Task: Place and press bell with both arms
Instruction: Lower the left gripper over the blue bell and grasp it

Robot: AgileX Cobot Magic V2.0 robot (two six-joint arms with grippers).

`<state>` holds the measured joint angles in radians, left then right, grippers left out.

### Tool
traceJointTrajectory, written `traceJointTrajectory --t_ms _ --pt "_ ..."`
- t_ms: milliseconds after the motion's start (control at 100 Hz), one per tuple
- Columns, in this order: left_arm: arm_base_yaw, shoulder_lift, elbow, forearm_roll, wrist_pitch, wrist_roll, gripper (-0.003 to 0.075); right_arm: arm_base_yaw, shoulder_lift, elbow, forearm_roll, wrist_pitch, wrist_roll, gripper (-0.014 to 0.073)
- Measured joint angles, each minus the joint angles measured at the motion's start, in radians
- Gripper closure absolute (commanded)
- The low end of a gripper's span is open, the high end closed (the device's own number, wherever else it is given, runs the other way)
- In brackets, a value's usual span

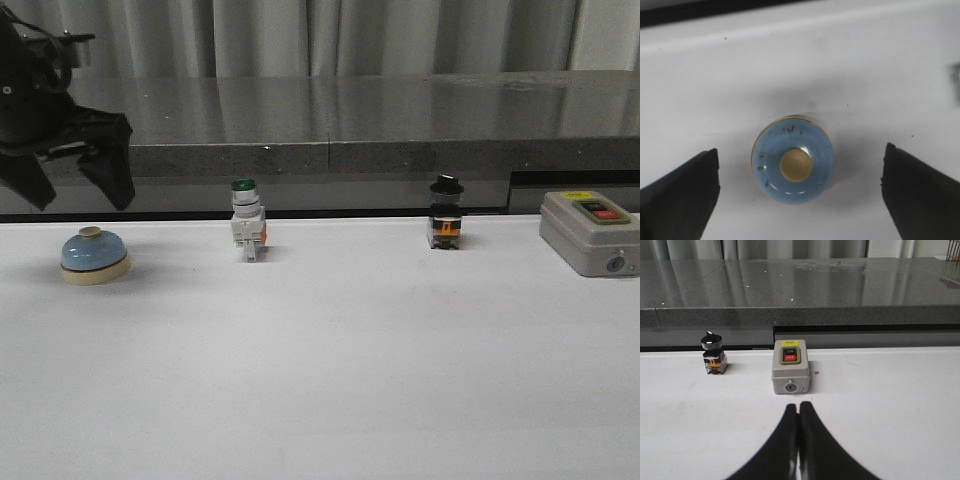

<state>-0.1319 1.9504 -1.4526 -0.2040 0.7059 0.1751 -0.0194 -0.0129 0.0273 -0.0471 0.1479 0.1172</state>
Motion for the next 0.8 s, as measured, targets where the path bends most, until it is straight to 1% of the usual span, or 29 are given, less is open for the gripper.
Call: traceJointTrajectory --t_ms 440,490,540,640,690,730,800 --pt "0.0 0.141 -0.029 0.0 -0.021 0.0 0.0112 0.0 0.0 0.0 0.0 0.0 0.0 0.0662" --pt "0.0 0.148 -0.036 0.0 -0.023 0.0 0.014 0.0 0.0 0.0 0.0 0.0 0.0 0.0662" --pt "0.0 0.153 -0.039 0.0 -0.026 0.0 0.0191 0.0 0.0 0.0 0.0 0.0 0.0 0.0662" --pt "0.0 0.153 -0.039 0.0 -0.027 0.0 0.0339 0.0 0.0 0.0 0.0 0.0 0.0 0.0662" --pt "0.0 0.153 -0.04 0.0 -0.027 0.0 0.0389 0.0 0.0 0.0 0.0 0.0 0.0 0.0662" --pt "0.0 0.153 -0.041 0.0 -0.027 0.0 0.0409 0.0 0.0 0.0 0.0 0.0 0.0 0.0662" --pt "0.0 0.153 -0.041 0.0 -0.031 0.0 0.0409 0.0 0.0 0.0 0.0 0.0 0.0 0.0662"
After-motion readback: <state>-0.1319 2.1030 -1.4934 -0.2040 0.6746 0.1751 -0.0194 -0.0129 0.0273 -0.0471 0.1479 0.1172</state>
